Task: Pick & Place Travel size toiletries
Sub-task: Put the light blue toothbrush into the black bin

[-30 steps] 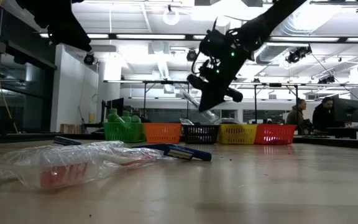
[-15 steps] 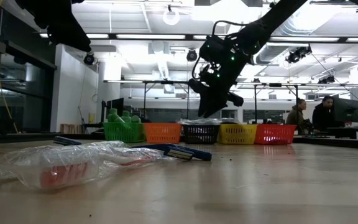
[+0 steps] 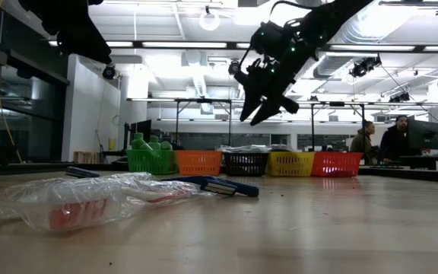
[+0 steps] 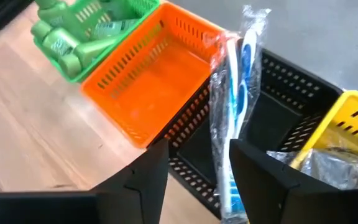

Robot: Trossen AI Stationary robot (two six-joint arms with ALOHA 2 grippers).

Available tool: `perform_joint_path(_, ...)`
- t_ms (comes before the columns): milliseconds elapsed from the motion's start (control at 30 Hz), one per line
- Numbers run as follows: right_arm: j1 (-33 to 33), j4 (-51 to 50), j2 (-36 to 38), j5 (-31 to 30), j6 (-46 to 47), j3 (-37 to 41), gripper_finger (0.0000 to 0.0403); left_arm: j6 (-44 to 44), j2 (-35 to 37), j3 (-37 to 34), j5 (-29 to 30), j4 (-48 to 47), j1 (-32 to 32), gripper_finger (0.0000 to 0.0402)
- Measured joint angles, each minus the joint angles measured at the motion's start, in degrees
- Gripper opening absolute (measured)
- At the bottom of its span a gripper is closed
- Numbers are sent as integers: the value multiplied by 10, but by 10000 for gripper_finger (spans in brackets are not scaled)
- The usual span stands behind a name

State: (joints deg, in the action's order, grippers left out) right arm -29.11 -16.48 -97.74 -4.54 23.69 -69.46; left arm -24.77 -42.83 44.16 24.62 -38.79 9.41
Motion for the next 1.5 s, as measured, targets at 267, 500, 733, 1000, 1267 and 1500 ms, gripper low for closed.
perform_joint_path(267,5,20,-29,-7,-20,1,149,-6,0,0,0,0,0,171)
perform_joint_path(500,-16,11,-31,8,-29,-6,212,-6,0,0,0,-2,0,171)
perform_joint_path(733,-32,-60,-73,20,-72,-87,248,-6,0,0,8,-2,0,171)
perform_joint_path(1000,-28,-139,-142,-5,-98,-156,230,-8,0,0,8,-3,0,171)
perform_joint_path(1267,-29,-137,-174,-14,-111,-158,215,-8,0,0,8,-4,0,171)
perform_joint_path(1500,-32,-134,-178,-10,-116,-158,171,-8,0,0,8,-4,0,171)
